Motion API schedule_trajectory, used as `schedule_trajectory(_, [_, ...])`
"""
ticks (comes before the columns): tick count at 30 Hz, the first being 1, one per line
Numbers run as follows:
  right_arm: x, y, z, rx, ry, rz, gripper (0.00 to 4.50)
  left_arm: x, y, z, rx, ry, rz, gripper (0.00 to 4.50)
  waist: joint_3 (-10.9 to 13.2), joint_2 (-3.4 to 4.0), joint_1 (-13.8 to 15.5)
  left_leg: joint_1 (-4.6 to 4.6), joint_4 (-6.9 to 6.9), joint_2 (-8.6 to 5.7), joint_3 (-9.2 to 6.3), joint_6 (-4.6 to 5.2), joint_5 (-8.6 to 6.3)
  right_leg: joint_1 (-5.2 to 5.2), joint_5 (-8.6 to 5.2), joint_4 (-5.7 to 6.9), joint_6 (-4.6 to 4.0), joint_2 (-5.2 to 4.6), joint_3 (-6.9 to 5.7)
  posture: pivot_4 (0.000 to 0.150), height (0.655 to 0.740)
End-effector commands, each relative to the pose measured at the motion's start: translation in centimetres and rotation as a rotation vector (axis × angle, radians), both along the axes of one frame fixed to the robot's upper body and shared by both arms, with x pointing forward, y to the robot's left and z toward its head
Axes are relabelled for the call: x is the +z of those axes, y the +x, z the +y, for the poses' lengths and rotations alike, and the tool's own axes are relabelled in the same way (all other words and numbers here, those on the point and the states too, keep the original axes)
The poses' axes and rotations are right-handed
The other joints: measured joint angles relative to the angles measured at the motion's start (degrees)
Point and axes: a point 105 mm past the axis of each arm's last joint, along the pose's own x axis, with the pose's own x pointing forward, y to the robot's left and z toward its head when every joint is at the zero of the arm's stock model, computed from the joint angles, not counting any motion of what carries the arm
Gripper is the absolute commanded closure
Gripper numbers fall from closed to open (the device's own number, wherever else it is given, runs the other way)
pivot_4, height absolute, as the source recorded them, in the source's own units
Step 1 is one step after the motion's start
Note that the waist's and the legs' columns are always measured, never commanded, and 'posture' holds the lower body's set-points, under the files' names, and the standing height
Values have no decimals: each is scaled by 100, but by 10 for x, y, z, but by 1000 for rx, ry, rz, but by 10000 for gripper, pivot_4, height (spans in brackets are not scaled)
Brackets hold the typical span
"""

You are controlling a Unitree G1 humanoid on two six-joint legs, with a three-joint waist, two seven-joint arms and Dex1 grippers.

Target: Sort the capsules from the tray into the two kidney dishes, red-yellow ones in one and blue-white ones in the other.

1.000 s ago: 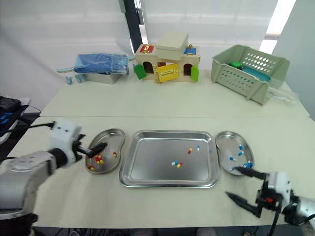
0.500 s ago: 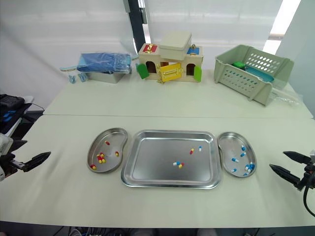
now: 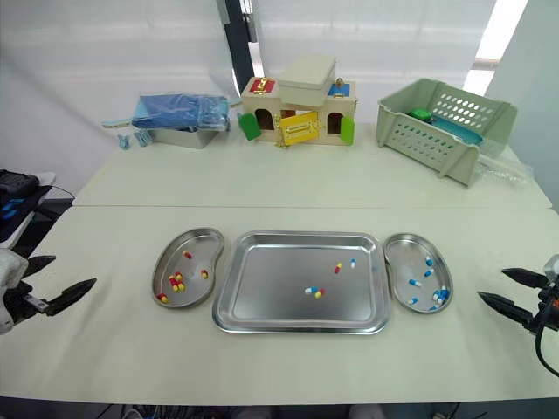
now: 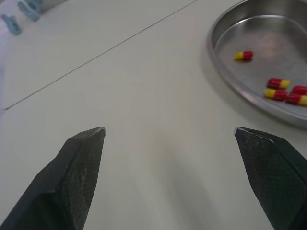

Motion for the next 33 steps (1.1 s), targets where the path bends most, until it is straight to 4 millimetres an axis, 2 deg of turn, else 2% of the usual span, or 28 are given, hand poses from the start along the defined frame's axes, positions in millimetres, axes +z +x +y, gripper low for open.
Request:
schedule_trajectory(1, [27,4,20,107,-25,4,0,9,-16,-48,-200,-57,-61,403,0,1,-24,-1,0,1,0,0,0,0,0,0,0,0,0,1500,7400])
schedule_trajectory(3, [36,8,35,173,-28,24,0,11,-27,-77,-268,-147,-112,403,0,2,-47,1,1,-2,8,0,0,2,0,-2,1,-4,9,1500,7400])
schedule_trajectory(7, [50,12,72,331,-61,61,0,-2,-56,-122,-393,-222,-122,403,-2,4,-57,0,2,2,3,0,0,4,1,-2,0,-1,3,1500,7400])
schedule_trajectory(13, [61,16,123,484,-103,118,0,-29,-90,-166,-502,-316,-168,403,-2,6,21,-3,4,-2,7,0,0,5,1,-9,1,-3,4,1500,7400])
schedule_trajectory(14, [64,17,130,505,-111,114,0,-32,-93,-170,-502,-341,-184,403,-2,5,44,-3,5,-3,9,0,0,4,1,-10,1,-4,7,1500,7400])
schedule_trajectory(17, [62,18,175,655,-223,108,0,-39,-95,-180,-464,-395,-279,403,-3,8,62,-4,5,-2,4,0,-1,3,1,-9,1,-3,1,1500,7400])
schedule_trajectory(18, [60,19,184,684,-257,110,0,-40,-94,-182,-448,-402,-303,403,-5,12,56,-3,4,-2,5,0,0,2,1,-9,1,-3,2,1500,7400])
schedule_trajectory(19, [59,20,190,687,-286,116,0,-40,-93,-182,-430,-401,-326,403,-5,10,61,-3,4,-1,4,0,0,-2,1,-9,1,-3,3,1500,7400])
schedule_trajectory(24, [54,43,245,723,-382,66,0,-47,-96,-188,-434,-406,-391,403,-5,11,58,-32,1,-8,4,0,-1,-32,2,-16,2,-7,4,1500,7400])
schedule_trajectory(27, [47,60,271,713,-439,29,0,-50,-102,-196,-437,-432,-389,403,-6,8,63,-44,1,-9,2,-1,0,-49,2,-15,2,-8,5,1500,7400])
schedule_trajectory(29, [44,65,282,712,-457,16,0,-50,-103,-199,-440,-437,-385,403,-6,7,59,-44,1,-8,-1,-1,0,-53,2,-9,2,-7,4,1500,7400])
schedule_trajectory(32, [33,61,298,747,-463,27,6191,-50,-104,-202,-431,-441,-389,0,-6,6,66,-45,3,-10,-7,-1,0,-53,2,-7,2,-7,1,1500,7400])
schedule_trajectory(33, [28,61,302,754,-471,33,9611,-49,-104,-202,-430,-442,-388,0,-6,7,65,-45,3,-10,-5,-1,0,-54,2,-7,2,-7,3,1500,7400])
